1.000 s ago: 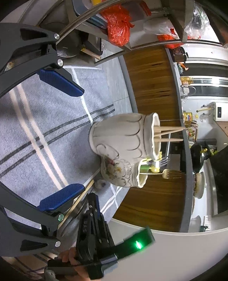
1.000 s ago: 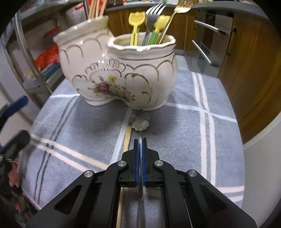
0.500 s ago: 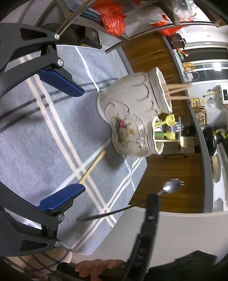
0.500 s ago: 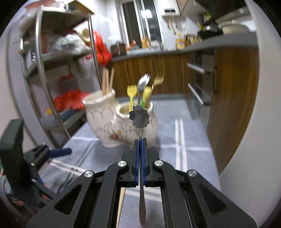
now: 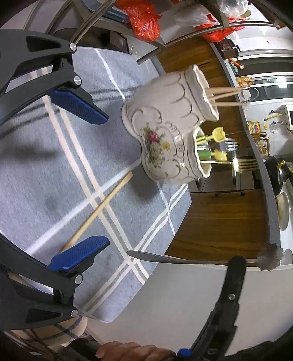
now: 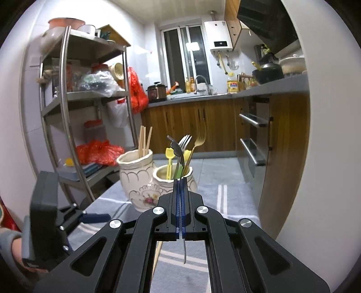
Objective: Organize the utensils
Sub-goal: 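Lift the spoon with the right tool while the left tool moves toward the wooden chopstick, then grasp the wooden chopstick with the left tool while the right holds the spoon raised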
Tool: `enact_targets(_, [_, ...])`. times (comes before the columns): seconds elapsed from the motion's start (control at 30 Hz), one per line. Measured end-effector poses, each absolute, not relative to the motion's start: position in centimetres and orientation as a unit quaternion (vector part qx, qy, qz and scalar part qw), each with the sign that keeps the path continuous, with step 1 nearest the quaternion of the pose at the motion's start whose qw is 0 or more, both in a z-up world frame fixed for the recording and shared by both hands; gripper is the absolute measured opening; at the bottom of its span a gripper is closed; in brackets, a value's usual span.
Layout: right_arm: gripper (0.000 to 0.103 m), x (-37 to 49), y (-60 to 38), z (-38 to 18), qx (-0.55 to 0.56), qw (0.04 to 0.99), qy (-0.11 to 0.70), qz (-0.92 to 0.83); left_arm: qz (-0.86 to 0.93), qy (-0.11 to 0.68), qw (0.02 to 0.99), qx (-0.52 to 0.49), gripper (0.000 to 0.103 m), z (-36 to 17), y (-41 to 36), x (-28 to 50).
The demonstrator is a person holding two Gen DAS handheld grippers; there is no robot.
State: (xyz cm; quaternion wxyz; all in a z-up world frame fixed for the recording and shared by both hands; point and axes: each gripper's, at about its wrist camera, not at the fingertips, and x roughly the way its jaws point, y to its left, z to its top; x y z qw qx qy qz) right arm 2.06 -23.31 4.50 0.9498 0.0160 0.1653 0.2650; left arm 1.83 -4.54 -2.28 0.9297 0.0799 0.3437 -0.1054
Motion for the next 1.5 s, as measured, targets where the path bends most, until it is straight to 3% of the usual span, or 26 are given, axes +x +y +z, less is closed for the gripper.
enact_targets(0.1, [0.002, 1.9, -24.2, 4.5, 0.022, 0.951, 0.163, 0.263, -0.102, 0.358, 0.925, 0.073, 0.091, -2.8, -5.5, 2.3])
enact_targets(0.17, [0.002, 1.8, -24.8, 4.4, 0.026, 0.951, 0.163, 0.263, -0.096, 0.372, 0.92, 0.074, 0.073, -3.2, -6.2, 2.6])
enact_targets(0.33, [0.002, 1.5, -25.9, 4.2, 0.034, 0.951, 0.164, 0.26, -0.091, 0.409, 0.906, 0.054, 0.055, -4.4, -7.5, 3.2])
enact_targets(0.53, [0.002, 1.0, -26.6, 4.2, 0.043, 0.951, 0.16, 0.261, -0.083, 0.423, 0.899, 0.072, 0.051, -5.4, -9.1, 3.1])
enact_targets(0.6, [0.002, 0.9, -26.6, 4.1, 0.045, 0.95, 0.16, 0.263, -0.074, 0.421, 0.901, 0.076, 0.039, -5.3, -9.1, 3.0])
enact_targets(0.63, [0.002, 0.9, -26.7, 4.1, 0.046, 0.95, 0.16, 0.264, -0.074, 0.421, 0.901, 0.077, 0.026, -5.3, -9.0, 3.1])
enact_targets(0.67, [0.002, 0.7, -26.7, 4.1, 0.045, 0.95, 0.159, 0.265, -0.075, 0.422, 0.9, 0.077, 0.02, -5.3, -8.8, 3.2])
enact_targets(0.73, [0.002, 0.5, -26.7, 4.2, 0.045, 0.949, 0.157, 0.268, -0.08, 0.427, 0.898, 0.065, 0.013, -5.4, -7.9, 3.6])
enact_targets(1.3, [0.002, 0.4, -25.6, 4.4, 0.039, 0.949, 0.158, 0.271, -0.115, 0.42, 0.9, 0.028, 0.005, -2.4, -1.7, 2.7])
enact_targets(1.5, [0.002, 0.5, -25.0, 4.3, 0.037, 0.949, 0.161, 0.27, -0.15, 0.423, 0.893, 0.029, 0.005, -2.6, -3.9, 1.7])
